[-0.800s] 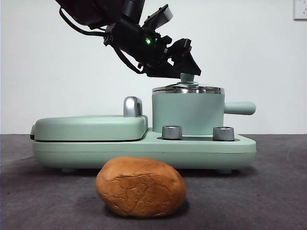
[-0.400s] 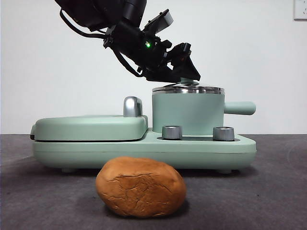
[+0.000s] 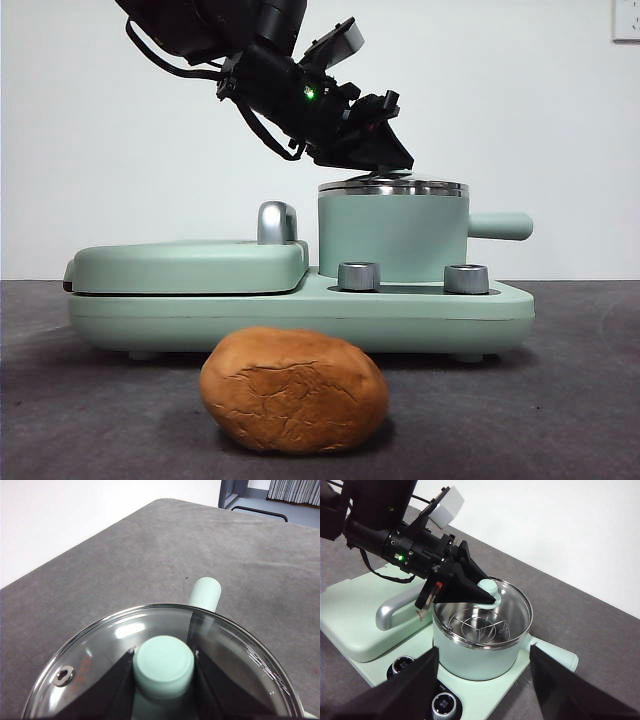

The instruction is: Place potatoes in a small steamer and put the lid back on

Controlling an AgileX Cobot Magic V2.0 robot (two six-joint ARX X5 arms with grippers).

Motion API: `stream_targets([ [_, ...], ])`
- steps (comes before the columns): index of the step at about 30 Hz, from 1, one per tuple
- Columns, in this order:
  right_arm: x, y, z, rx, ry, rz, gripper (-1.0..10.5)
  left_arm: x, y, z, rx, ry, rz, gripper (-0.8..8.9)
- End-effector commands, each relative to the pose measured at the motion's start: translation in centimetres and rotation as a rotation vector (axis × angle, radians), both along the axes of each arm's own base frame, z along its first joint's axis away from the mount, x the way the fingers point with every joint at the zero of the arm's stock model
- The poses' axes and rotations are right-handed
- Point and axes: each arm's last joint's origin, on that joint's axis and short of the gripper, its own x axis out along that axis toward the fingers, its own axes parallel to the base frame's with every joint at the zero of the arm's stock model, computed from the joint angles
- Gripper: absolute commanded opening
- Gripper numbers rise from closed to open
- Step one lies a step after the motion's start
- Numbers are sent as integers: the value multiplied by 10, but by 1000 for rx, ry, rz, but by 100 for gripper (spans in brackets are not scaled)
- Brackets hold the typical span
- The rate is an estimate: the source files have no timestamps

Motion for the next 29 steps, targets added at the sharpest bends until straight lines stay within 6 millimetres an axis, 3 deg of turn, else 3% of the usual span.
stream_targets([
  [1, 0, 1, 5, 18, -7, 3, 287, 5, -6, -1, 6, -38, -9, 6],
  [8, 0, 1, 5, 17, -7, 3, 287, -2, -1, 21, -21, -82, -5, 6],
  [17, 0, 1, 4, 17, -2, 3, 287, -19, 15, 71, -60, -213, -5, 6],
  [21, 0, 1, 4, 17, -2, 3, 287, -33, 25, 98, -85, -243, -1, 6],
  [29, 0, 1, 5, 36, 9, -1, 287, -75, 62, 144, -90, -116, 100, 12],
])
